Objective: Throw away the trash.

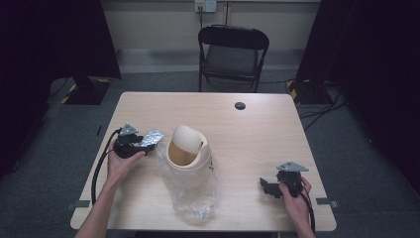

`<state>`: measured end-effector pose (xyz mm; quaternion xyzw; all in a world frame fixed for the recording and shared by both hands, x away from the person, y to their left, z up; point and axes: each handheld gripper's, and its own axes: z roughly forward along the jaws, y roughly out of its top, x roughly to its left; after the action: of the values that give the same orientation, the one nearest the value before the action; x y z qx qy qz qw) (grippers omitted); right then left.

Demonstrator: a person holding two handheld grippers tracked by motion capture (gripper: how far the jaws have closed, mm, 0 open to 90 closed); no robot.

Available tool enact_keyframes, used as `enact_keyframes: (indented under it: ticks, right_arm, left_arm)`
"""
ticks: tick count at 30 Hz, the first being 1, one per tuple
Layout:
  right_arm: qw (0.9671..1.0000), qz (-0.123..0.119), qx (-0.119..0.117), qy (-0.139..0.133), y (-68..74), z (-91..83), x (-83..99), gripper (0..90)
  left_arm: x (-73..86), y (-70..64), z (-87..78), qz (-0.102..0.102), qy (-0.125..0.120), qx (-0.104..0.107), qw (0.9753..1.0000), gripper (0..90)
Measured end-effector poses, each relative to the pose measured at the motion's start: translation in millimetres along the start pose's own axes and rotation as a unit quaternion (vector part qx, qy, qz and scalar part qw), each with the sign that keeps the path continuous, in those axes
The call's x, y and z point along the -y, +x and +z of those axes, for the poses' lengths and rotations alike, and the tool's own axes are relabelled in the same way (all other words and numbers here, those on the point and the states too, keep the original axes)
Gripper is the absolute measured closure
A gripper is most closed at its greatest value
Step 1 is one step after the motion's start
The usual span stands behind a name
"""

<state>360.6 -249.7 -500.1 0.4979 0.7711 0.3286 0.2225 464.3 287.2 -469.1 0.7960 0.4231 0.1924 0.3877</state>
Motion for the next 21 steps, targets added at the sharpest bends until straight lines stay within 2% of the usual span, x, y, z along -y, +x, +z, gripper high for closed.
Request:
enact_keyframes:
  ticks: [6, 8, 10, 12, 16, 19, 21]
  right_arm:
    - [1.0, 0.0, 0.0, 0.0, 0.0, 0.0, 0.0, 9.1]
    - [1.0, 0.0, 0.0, 0.0, 0.0, 0.0, 0.0, 9.1]
    - [1.0, 0.0, 0.0, 0.0, 0.0, 0.0, 0.0, 9.1]
    - [1.0, 0.0, 0.0, 0.0, 0.0, 0.0, 0.0, 9.1]
    - [1.0, 0.0, 0.0, 0.0, 0.0, 0.0, 0.0, 9.1]
    - [1.0, 0.0, 0.0, 0.0, 0.0, 0.0, 0.0, 9.1]
    - [1.0, 0.0, 0.0, 0.0, -0.1, 0.0, 0.0, 9.1]
  left_arm:
    - [4.3, -1.6, -11.0, -0.016, -0.021, 0.005, 0.9996, 34.1]
    - [5.5, -2.1, -15.8, -0.017, -0.025, 0.0, 0.9995, 34.1]
    - [5.5, -3.3, -21.7, -0.015, -0.036, -0.002, 0.9993, 34.1]
    - [2.4, -3.4, -27.3, -0.01, -0.034, -0.003, 0.9994, 34.1]
    - [-1.2, -4.3, -37.8, -0.01, -0.046, -0.002, 0.9989, 34.1]
    - [-2.3, -8.9, -44.9, 0.008, -0.04, -0.016, 0.999, 34.1]
    - [-3.0, -11.3, -51.1, 0.004, -0.047, -0.009, 0.9988, 34.1]
